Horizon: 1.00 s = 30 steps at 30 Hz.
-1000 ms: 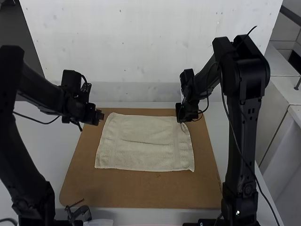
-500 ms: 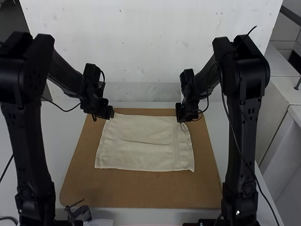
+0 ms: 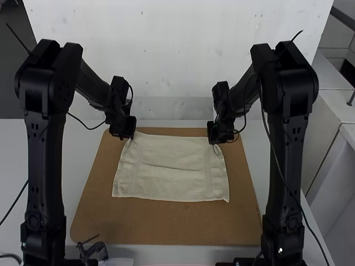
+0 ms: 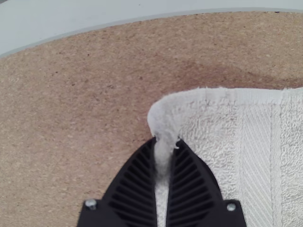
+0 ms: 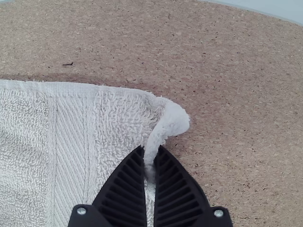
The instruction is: Fold the towel.
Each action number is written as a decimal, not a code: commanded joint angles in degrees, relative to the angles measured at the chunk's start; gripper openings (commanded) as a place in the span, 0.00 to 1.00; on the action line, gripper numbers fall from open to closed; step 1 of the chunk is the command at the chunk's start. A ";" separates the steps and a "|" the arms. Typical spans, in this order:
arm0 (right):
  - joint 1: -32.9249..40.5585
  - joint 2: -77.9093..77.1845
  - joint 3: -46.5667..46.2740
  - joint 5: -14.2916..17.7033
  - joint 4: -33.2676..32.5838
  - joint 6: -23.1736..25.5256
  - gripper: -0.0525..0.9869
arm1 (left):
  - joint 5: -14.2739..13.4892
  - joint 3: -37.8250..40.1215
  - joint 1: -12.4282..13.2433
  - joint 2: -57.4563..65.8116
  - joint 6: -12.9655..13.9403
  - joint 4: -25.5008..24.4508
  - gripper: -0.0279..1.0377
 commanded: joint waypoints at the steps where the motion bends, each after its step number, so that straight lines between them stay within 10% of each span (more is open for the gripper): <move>1: -2.09 2.54 -2.71 5.55 -0.69 -0.29 0.07 | 1.17 -0.58 -0.10 2.74 -1.61 -1.43 0.04; 30: -1.12 -16.10 -11.76 5.29 20.49 1.29 0.07 | 1.09 -7.00 -2.73 -25.65 -5.13 -5.91 0.04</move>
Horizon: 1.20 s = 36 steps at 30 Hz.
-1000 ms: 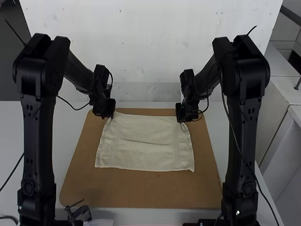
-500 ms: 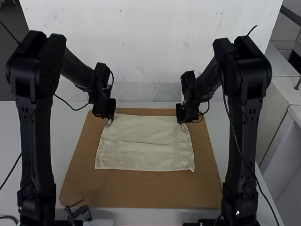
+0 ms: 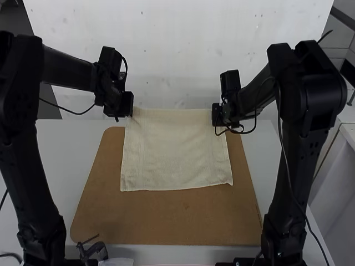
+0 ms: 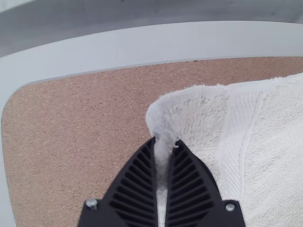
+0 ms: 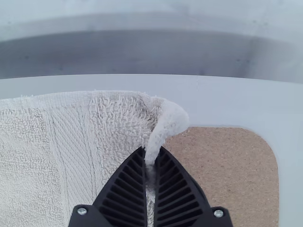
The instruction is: Fold the towel.
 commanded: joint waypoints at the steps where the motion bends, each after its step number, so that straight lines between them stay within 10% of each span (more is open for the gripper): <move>1: -0.59 -4.21 -1.62 1.15 1.85 0.86 0.07 | 0.26 -1.21 -0.40 -4.46 -0.29 0.16 0.04; 25: 0.81 -3.68 -3.38 2.38 13.19 2.09 0.07 | -4.49 -0.15 -0.13 -4.10 2.96 7.90 0.04; 36: 0.64 -3.60 -3.47 0.71 3.43 -0.90 0.07 | -3.52 -7.18 0.31 -4.63 3.05 7.72 0.04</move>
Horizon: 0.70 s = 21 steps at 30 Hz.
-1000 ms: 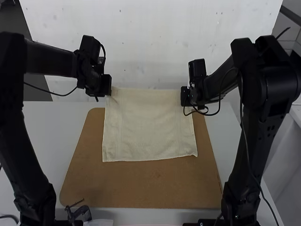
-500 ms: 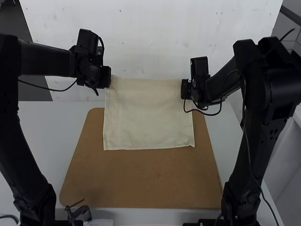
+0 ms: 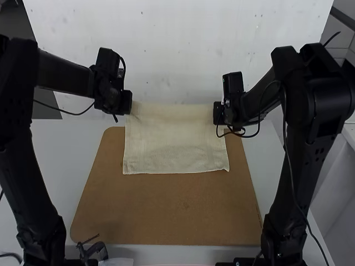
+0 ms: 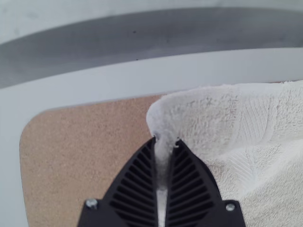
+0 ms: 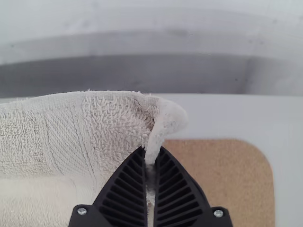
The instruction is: Fold the towel.
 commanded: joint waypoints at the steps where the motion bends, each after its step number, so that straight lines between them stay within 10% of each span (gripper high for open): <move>1: 0.55 -0.89 0.46 -0.16 -2.89 -1.87 0.07 | -0.03 -3.93 0.17 -3.35 0.82 -0.37 0.04; 21: -1.47 -14.34 -6.04 -9.39 -17.66 -12.06 0.07 | -0.29 -17.56 -3.52 -17.67 1.87 -6.78 0.04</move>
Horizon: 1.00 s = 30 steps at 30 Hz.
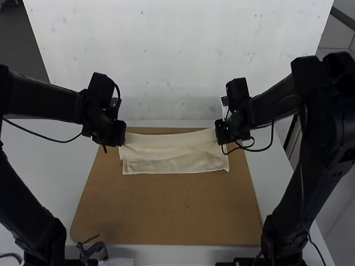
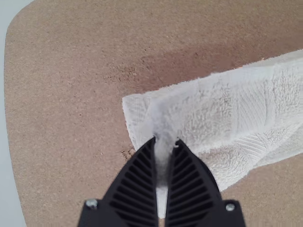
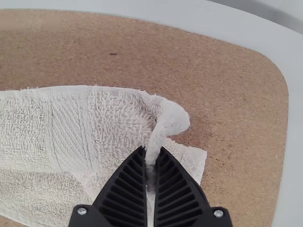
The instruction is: Fold the towel.
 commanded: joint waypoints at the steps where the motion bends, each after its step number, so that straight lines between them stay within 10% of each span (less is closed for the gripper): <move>1: -1.87 -3.06 0.21 -3.16 -1.13 -3.12 0.07 | -1.89 -0.62 -1.66 -4.57 0.73 -0.60 0.04; 30: -3.18 -13.43 -7.61 -4.22 -9.48 -4.97 0.07 | -6.02 -4.48 -8.34 -15.02 -2.34 -11.32 0.04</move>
